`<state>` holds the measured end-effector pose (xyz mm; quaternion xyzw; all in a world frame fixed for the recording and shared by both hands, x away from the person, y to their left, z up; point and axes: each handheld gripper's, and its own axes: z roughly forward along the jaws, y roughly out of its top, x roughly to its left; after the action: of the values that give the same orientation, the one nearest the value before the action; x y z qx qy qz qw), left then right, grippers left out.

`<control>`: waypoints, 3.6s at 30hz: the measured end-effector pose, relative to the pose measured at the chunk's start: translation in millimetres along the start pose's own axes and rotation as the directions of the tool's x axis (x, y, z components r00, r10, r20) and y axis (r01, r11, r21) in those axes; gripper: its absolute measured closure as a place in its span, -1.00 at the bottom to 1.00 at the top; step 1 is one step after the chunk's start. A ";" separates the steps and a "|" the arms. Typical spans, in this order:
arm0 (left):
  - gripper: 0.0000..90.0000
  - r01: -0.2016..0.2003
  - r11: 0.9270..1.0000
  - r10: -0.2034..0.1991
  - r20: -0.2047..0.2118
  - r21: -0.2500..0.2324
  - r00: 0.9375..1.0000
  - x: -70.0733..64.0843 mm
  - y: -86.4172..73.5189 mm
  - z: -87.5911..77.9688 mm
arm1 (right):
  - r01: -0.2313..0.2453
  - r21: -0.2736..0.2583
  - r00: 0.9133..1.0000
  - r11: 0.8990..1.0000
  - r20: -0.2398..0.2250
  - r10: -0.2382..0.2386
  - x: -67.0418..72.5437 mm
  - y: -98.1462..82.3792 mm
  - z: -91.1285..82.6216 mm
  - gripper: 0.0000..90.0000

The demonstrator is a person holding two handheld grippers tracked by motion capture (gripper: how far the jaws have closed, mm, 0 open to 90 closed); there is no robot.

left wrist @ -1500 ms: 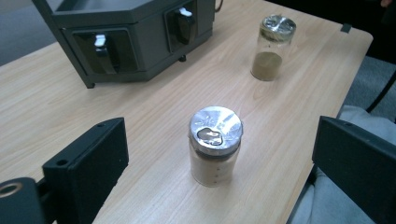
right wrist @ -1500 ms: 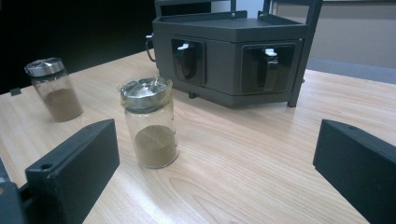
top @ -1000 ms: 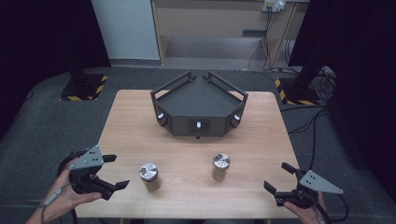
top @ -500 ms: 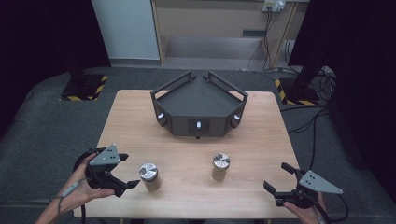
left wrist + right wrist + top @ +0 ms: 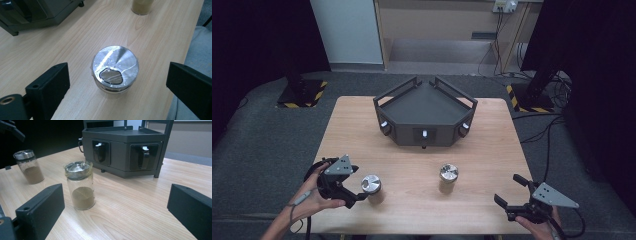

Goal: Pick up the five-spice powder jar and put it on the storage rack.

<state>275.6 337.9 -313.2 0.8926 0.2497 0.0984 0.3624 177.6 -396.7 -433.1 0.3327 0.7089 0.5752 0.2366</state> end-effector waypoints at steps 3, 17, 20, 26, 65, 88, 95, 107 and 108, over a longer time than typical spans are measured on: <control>-0.90 0.017 1.000 -0.017 0.007 0.013 1.000 4.2 0.5 10.3 | -0.002 -0.002 1.000 1.000 0.002 0.002 -0.1 -0.3 -0.3 -0.97; -0.75 0.019 1.000 -0.020 0.043 0.008 0.999 9.0 -6.6 36.4 | 0.001 -0.002 1.000 1.000 0.003 -0.001 0.5 -0.3 -0.2 -0.96; -0.69 0.018 1.000 -0.018 0.039 -0.002 0.999 8.6 -8.7 38.3 | 0.003 0.000 1.000 1.000 0.002 -0.003 0.8 -0.1 0.0 -0.96; -0.60 0.016 1.000 -0.015 0.032 -0.021 0.999 7.2 -14.0 43.0 | 0.002 0.002 1.000 1.000 0.002 -0.002 0.8 0.1 0.2 -0.96; -0.24 -0.031 0.999 0.032 0.041 -0.020 0.999 18.7 76.9 30.2 | -0.003 0.002 1.000 1.000 -0.007 0.003 -1.1 -0.2 1.3 -0.96; -0.24 -0.004 0.999 0.005 0.013 -0.046 1.000 63.9 216.5 38.8 | -0.015 -0.006 1.000 1.000 -0.008 0.015 -3.4 -2.2 -0.4 -0.96; -0.24 0.008 0.998 -0.010 -0.027 -0.055 1.000 74.0 235.9 41.7 | -0.023 -0.005 1.000 1.000 -0.008 0.023 -4.5 -3.0 -0.2 -0.96; -0.24 0.078 0.994 -0.085 -0.105 -0.073 0.991 98.9 258.8 59.5 | -0.033 -0.011 0.999 0.999 -0.013 0.033 -5.8 -4.7 -0.4 -0.97; -0.24 0.097 0.992 -0.106 -0.114 -0.083 0.988 101.7 258.6 61.8 | -0.035 -0.012 0.999 0.999 -0.013 0.035 -6.0 -5.0 -0.4 -0.97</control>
<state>481.6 195.1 -178.2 0.8566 0.3121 0.1418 0.3857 180.4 -402.0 -438.2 0.3401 0.7010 0.5856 0.2239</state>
